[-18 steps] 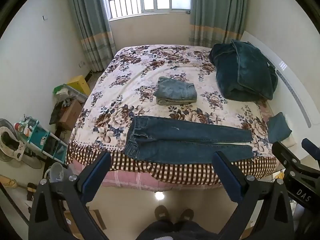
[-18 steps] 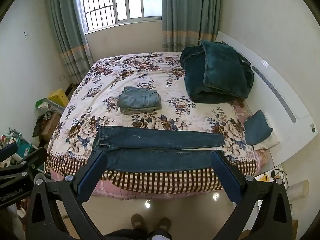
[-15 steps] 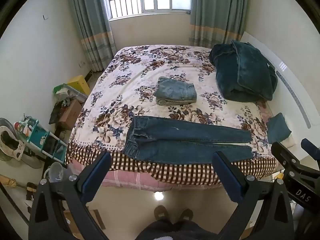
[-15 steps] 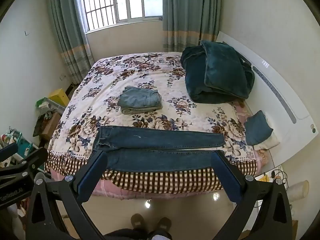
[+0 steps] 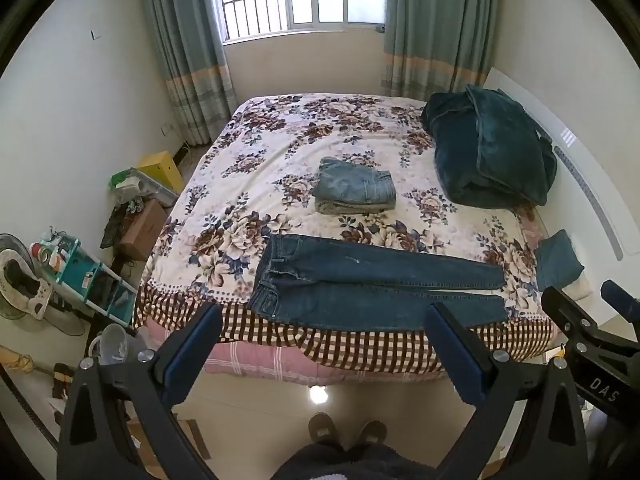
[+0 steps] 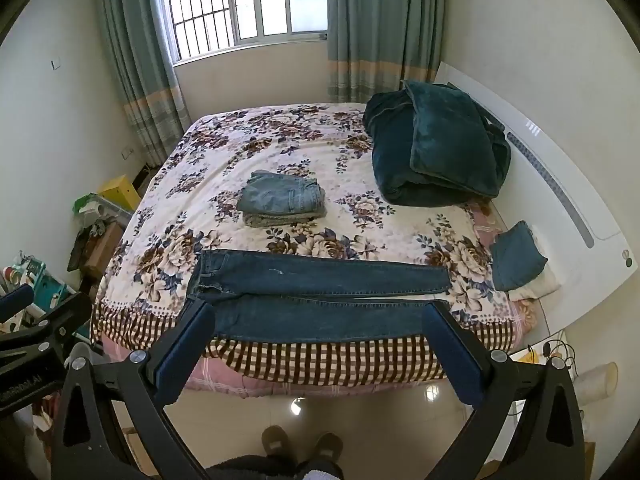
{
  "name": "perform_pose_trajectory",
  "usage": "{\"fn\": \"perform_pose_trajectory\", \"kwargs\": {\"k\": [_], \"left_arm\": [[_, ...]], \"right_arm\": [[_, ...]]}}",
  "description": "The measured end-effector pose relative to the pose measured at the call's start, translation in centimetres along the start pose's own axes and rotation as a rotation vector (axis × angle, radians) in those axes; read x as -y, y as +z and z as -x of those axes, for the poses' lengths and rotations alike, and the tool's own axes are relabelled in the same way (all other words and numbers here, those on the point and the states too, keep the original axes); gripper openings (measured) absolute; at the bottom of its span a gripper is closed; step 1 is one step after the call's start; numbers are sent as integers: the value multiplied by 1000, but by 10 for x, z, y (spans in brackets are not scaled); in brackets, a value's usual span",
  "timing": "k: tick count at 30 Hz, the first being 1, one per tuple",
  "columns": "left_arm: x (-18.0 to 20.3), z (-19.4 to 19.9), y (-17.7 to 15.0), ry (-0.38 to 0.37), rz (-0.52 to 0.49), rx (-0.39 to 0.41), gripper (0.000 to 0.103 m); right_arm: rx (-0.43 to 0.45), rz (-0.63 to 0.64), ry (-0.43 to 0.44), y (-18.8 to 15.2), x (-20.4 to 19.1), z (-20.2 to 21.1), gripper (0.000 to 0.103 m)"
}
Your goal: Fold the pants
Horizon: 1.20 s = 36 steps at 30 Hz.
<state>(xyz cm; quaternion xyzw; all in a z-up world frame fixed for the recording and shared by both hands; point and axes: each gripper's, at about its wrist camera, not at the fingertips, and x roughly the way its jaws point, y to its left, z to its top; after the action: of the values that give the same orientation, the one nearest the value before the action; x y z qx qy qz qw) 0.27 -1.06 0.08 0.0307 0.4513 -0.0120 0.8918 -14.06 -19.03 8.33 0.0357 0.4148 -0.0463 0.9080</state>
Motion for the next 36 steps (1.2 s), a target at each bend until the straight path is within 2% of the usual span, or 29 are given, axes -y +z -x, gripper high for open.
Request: {"fn": "perform_pose_trajectory", "kwargs": {"k": [13,20,22,26,30,31,36], "left_arm": [[-11,7,4,-8,5,-2,103],[-2,7,15,-7,-7,-2,103],[-13,10,7,-8,7,4,103],[-14,12,12,-8,12,5,103],[-14,20,30,-6,12,7,103],[-15,18,21,-7,11,8,103],[-17,21,29,-7,14,9,103]], "right_arm": [[-1,3,2,0,-10,8,103],[0,1,8,0,-10,8,103],[1,0,6,-1,-11,6,103],[1,1,10,-2,-10,8,103],[1,0,11,-2,-8,8,103],[1,0,11,-2,-8,8,103],[2,-1,11,-2,-7,8,103]]}}
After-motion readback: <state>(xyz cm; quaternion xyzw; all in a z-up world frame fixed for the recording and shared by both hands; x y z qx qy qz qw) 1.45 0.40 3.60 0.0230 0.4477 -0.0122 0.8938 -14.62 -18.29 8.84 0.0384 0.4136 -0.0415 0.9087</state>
